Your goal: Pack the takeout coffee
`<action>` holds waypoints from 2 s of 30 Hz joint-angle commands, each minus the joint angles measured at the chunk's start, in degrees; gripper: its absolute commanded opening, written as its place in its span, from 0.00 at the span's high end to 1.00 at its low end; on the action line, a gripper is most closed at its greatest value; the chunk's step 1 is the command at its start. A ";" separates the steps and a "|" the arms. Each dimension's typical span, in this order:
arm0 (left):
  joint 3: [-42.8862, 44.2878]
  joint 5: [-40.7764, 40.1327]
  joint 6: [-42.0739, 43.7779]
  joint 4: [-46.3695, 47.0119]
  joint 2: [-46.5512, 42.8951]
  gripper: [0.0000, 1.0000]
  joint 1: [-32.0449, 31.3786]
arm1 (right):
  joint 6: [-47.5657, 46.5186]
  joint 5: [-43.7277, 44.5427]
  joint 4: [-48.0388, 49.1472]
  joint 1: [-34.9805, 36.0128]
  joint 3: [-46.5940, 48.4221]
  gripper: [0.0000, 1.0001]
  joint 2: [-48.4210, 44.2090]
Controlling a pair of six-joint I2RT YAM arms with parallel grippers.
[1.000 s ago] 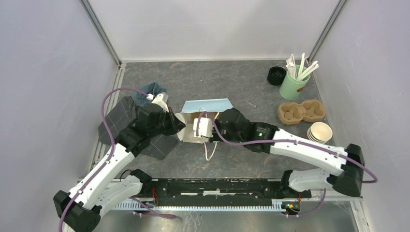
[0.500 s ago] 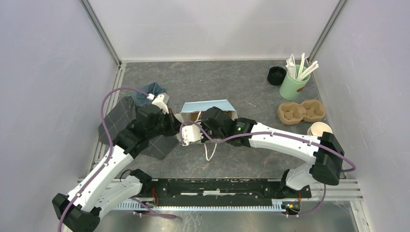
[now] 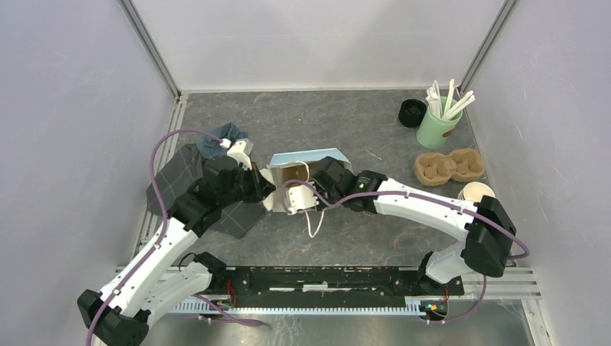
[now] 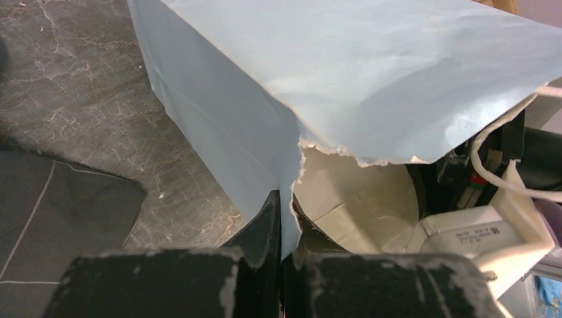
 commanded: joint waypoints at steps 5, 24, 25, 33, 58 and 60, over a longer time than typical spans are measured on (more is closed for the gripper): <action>-1.21 1.07 2.43 3.07 -0.84 0.98 -0.13 | -2.79 -1.77 -5.20 -1.99 4.84 0.55 2.41; -4.05 3.85 2.18 3.41 -1.77 0.98 -0.13 | 0.54 6.33 11.01 -2.22 0.21 0.51 8.89; -4.08 4.04 2.09 3.61 -1.80 0.98 -0.13 | 0.28 6.34 11.18 -2.24 0.37 0.51 9.57; -4.06 4.26 2.30 4.16 -1.63 0.98 -0.13 | 0.58 7.50 13.45 -2.25 2.34 0.47 13.88; -2.61 2.84 1.42 4.91 0.93 0.98 -0.13 | 18.15 10.70 31.06 -3.00 -1.24 0.60 11.66; -2.19 3.05 1.38 4.96 1.52 0.98 -0.13 | 18.10 9.45 32.79 -3.06 -1.55 0.57 12.76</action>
